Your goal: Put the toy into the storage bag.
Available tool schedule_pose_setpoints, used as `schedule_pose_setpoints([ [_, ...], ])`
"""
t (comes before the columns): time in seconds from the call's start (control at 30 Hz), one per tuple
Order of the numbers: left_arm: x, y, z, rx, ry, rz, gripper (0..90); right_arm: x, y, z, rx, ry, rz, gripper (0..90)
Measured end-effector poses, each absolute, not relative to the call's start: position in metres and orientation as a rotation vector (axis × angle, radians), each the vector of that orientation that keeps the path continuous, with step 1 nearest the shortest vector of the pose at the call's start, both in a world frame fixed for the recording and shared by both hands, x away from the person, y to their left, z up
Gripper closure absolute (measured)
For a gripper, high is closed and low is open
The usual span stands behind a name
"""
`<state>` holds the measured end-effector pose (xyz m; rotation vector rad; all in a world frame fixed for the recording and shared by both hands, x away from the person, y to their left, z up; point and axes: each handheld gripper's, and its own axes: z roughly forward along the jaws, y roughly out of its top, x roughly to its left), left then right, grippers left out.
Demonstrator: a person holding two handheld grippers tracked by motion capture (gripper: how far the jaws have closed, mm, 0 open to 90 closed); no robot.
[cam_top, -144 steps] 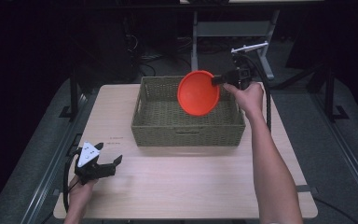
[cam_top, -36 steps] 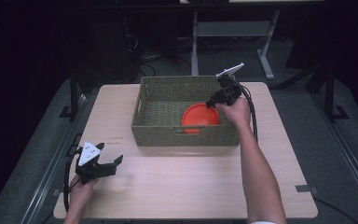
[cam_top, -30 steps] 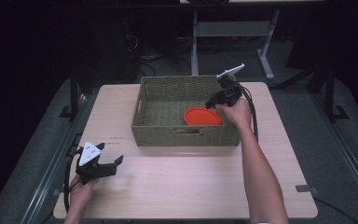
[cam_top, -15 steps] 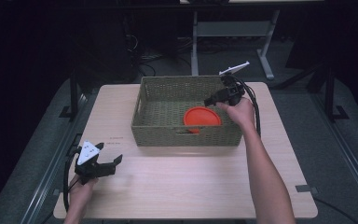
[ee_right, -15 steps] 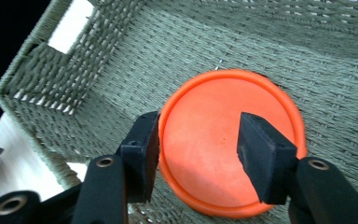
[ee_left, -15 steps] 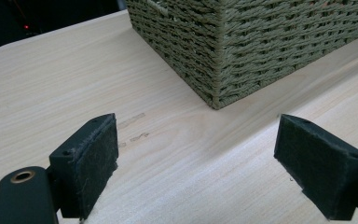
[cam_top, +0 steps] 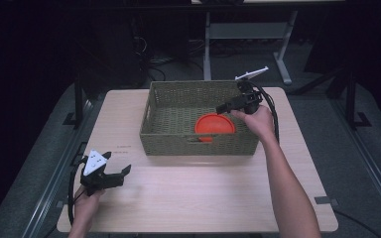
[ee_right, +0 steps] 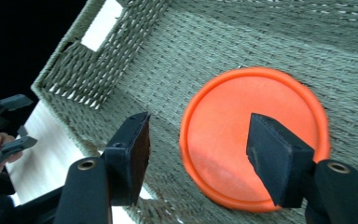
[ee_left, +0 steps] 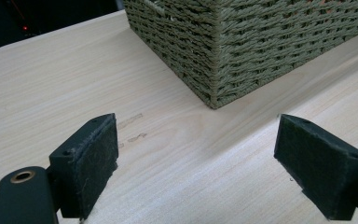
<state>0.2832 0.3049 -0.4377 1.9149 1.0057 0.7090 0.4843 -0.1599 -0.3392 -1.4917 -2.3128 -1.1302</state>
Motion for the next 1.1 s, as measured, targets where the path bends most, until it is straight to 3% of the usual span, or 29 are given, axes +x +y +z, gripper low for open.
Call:
schedule_pose_setpoints([
  [1.1,0.282,0.307,-0.437,1.917,1.002,0.718,13.0,0.447,-0.172,-0.328,-1.361,-2.323,-1.202,28.1],
])
